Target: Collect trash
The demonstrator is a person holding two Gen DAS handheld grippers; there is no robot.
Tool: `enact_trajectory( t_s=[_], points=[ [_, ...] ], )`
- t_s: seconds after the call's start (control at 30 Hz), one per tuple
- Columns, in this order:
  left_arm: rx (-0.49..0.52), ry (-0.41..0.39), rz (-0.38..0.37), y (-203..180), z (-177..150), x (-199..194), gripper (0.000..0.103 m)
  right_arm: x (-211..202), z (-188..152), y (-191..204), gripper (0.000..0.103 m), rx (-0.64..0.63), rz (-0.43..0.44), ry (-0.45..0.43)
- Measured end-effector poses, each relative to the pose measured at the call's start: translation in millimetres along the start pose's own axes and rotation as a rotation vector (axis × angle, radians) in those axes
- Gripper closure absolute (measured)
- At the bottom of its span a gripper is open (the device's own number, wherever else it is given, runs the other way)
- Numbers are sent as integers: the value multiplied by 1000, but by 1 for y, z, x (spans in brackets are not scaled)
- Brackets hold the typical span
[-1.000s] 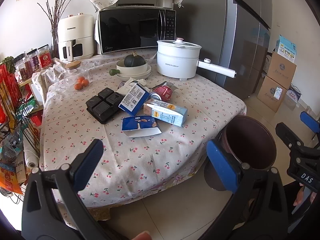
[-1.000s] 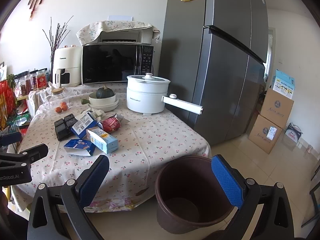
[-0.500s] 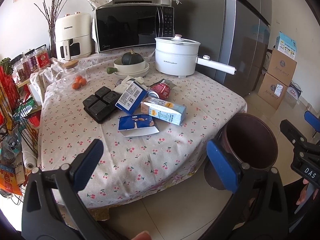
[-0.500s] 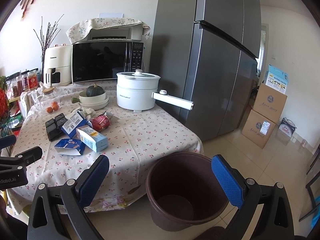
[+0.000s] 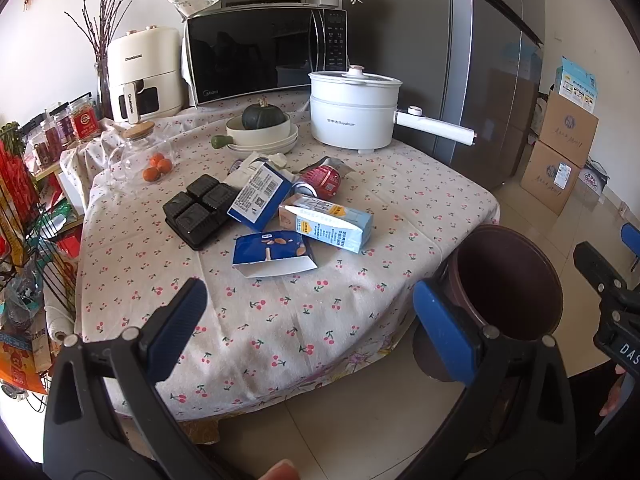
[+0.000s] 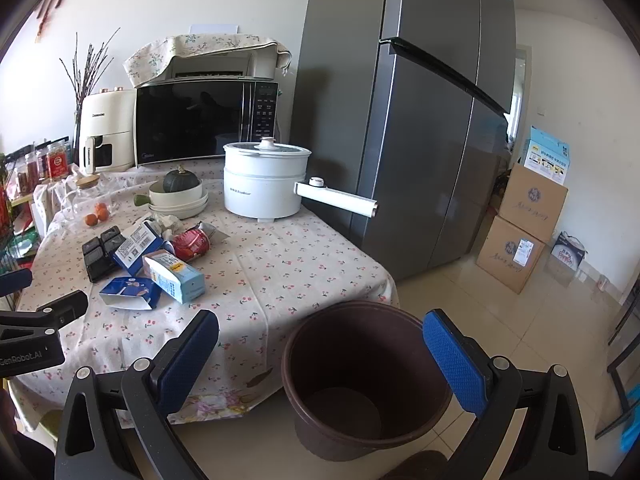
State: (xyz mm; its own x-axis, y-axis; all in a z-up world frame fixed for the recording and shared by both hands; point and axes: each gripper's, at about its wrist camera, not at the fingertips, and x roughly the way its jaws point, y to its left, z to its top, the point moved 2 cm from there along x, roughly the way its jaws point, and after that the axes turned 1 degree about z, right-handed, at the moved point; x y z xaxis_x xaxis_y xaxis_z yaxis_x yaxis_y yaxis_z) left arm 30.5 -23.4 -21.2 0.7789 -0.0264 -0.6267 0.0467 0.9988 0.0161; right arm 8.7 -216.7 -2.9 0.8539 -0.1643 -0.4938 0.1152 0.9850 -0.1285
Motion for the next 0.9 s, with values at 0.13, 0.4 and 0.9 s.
enact_trajectory(
  t_s=[0.13,0.4,0.9],
  points=[
    [-1,8,-8,1,0,3,0,3,0,-1,0,-8,-15,11],
    [8,29,-3,-1,3,13,0,7,0,-6,0,-10,-40,16],
    [14,51,8,-7,6,19,0,12,3,-8,0,-18,-14,42]
  ],
)
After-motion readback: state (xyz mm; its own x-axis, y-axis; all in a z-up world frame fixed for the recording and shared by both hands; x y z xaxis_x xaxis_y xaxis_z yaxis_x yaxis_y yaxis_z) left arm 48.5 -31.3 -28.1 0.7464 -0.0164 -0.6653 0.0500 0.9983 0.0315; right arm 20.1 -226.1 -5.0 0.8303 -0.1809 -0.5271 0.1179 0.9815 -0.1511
